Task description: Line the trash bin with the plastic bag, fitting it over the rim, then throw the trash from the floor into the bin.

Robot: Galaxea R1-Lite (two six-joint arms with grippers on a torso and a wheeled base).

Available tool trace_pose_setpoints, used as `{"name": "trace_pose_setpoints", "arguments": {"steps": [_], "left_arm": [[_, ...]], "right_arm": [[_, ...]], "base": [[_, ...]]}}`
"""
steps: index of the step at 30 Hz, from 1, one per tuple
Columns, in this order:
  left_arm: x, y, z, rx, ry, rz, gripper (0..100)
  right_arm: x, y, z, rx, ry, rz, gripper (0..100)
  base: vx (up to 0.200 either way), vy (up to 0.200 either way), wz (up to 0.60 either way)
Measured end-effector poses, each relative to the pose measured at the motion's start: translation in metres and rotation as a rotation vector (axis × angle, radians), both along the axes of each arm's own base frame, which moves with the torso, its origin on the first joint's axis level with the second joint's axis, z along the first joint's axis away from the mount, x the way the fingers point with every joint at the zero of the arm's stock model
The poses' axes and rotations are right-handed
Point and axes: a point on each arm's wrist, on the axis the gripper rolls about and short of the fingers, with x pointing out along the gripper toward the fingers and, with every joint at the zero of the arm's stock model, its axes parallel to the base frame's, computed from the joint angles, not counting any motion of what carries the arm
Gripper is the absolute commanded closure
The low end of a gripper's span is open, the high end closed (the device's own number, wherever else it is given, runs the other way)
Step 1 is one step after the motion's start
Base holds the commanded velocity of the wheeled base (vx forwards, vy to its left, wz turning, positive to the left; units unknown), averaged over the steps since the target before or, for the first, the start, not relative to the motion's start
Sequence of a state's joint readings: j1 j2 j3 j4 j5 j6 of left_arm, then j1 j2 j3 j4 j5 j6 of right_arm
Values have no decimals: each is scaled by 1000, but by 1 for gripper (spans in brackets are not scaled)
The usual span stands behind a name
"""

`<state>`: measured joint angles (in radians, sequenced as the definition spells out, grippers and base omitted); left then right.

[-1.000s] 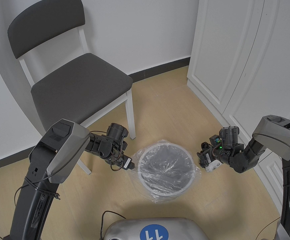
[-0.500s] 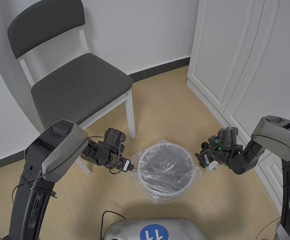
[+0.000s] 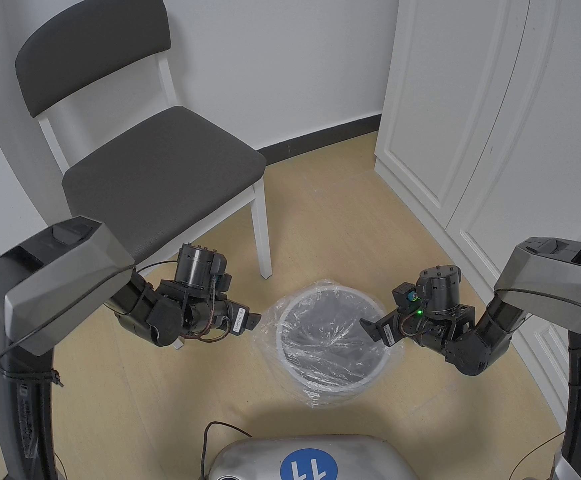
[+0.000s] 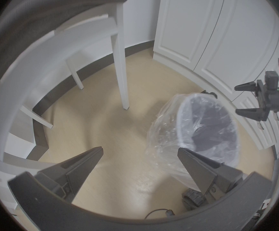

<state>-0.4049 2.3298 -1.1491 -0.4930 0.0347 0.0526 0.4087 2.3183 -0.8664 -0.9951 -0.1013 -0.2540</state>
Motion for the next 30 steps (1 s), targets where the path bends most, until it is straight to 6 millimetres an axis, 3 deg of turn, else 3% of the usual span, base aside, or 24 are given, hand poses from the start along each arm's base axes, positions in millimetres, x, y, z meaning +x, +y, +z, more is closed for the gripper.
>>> {"name": "trace_pose_setpoints", "arguments": {"steps": [3,9,23,30], "left_arm": [[-16,-11,15,-7,-18,-38,0],[-45,-51,27,17,-53,-121,0],[-51,-106,7,187,-60,-174,0],[-44,-125,-4,264,-66,-184,0]], "right_arm": [[-6,3,4,3,-5,13,0],[-12,-3,17,0,-27,7,0],[0,-108,79,-16,-176,-105,0],[5,-134,93,1,-220,-133,0]], "base": [[0,0,0],[0,0,0],[0,0,0],[0,0,0]]}}
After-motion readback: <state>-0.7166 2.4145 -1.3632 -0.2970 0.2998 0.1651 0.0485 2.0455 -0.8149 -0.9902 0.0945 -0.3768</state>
